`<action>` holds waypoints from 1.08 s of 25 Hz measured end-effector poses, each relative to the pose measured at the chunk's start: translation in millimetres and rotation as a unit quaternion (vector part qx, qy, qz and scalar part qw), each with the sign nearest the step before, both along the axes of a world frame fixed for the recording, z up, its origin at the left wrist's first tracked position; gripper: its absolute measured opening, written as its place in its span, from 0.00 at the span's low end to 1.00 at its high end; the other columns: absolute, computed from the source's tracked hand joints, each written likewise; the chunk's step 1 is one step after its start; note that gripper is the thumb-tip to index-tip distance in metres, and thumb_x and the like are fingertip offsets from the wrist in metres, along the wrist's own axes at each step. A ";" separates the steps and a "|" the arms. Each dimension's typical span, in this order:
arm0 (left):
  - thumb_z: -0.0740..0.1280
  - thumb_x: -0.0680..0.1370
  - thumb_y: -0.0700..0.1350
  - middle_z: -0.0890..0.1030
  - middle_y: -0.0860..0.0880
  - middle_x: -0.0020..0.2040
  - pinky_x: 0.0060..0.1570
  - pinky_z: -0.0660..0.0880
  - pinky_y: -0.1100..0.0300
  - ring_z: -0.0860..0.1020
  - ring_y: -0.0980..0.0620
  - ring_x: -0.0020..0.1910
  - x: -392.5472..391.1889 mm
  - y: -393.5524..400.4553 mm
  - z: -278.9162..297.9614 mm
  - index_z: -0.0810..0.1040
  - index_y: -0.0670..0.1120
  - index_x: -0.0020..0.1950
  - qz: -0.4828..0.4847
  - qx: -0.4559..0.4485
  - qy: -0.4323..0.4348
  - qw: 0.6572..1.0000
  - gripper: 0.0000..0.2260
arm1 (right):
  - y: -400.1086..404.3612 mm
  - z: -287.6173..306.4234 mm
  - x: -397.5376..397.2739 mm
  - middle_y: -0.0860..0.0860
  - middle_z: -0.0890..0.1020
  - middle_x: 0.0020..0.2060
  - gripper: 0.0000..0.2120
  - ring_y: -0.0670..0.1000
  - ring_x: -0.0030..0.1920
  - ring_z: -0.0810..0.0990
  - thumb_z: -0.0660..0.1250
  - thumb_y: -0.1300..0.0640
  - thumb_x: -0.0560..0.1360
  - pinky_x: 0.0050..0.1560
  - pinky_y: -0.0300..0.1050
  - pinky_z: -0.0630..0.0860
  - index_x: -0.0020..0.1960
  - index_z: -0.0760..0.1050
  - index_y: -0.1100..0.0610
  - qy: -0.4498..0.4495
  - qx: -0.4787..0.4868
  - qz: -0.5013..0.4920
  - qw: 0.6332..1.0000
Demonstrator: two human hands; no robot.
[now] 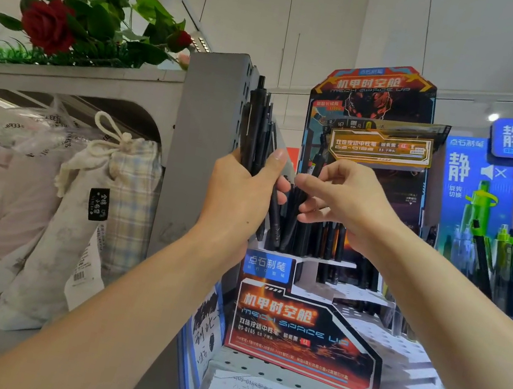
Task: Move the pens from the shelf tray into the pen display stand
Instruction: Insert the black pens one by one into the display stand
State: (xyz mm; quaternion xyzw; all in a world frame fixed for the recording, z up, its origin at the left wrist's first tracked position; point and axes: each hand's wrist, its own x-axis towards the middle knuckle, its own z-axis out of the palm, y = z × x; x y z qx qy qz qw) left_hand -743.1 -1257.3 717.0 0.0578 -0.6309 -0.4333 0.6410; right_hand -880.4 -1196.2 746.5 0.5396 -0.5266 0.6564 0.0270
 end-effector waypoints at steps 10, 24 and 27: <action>0.67 0.81 0.54 0.85 0.56 0.35 0.36 0.74 0.63 0.83 0.62 0.34 -3.4 -5.2 -3.4 0.80 0.52 0.47 0.014 0.000 -0.007 1.000 0.08 | -8.1 -6.2 -0.9 0.59 0.84 0.35 0.19 0.55 0.31 0.86 0.77 0.51 0.73 0.31 0.49 0.84 0.47 0.76 0.66 0.099 0.067 -0.087 0.989; 0.66 0.81 0.52 0.84 0.58 0.33 0.26 0.74 0.72 0.82 0.62 0.32 -6.2 -7.5 0.2 0.79 0.51 0.47 0.005 -0.004 -0.007 1.000 0.07 | -8.6 -12.4 -1.8 0.53 0.84 0.27 0.18 0.52 0.28 0.85 0.74 0.47 0.75 0.26 0.42 0.80 0.42 0.79 0.63 0.144 0.147 -0.122 0.971; 0.67 0.81 0.51 0.84 0.58 0.32 0.26 0.74 0.72 0.82 0.61 0.31 -6.6 -7.5 0.6 0.80 0.50 0.48 -0.003 0.000 0.000 1.000 0.06 | -8.3 -11.1 1.9 0.51 0.84 0.26 0.20 0.50 0.25 0.84 0.73 0.42 0.74 0.25 0.41 0.80 0.40 0.78 0.61 0.190 0.159 -0.189 0.950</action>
